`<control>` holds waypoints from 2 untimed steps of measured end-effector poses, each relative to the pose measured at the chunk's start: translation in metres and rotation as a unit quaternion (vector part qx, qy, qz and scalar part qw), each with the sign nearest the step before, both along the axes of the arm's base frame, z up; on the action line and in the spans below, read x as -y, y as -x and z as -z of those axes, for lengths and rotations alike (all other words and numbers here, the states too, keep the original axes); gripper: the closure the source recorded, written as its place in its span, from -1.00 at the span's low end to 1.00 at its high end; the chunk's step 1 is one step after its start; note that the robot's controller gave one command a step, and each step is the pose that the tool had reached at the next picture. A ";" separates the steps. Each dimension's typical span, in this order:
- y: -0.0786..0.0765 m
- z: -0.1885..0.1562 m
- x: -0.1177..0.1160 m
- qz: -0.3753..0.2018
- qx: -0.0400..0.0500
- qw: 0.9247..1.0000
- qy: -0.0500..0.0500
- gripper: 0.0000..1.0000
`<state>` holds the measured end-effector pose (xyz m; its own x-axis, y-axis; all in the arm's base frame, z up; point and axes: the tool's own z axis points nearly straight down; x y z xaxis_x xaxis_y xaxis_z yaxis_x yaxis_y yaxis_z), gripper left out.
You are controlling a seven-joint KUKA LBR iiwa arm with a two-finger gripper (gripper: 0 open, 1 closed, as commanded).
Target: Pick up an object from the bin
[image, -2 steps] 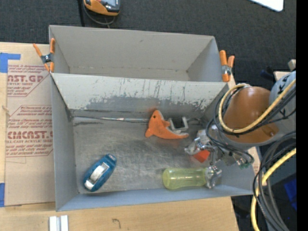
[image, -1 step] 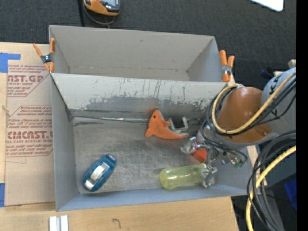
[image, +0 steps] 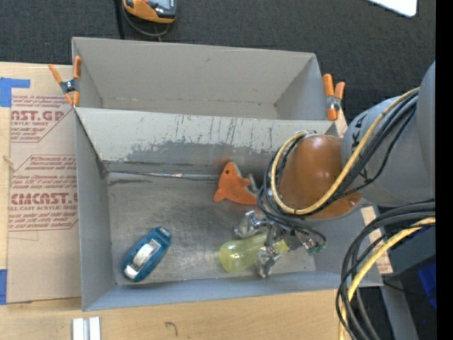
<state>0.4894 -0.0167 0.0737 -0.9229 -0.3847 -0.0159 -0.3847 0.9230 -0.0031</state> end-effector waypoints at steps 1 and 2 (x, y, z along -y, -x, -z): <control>0.000 0.000 0.000 0.000 0.000 1.000 0.000 1.00; -0.005 -0.197 -0.004 0.015 -0.009 1.000 0.001 1.00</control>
Offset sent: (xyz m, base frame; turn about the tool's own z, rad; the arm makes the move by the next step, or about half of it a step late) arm 0.0056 0.0032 0.2124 0.0322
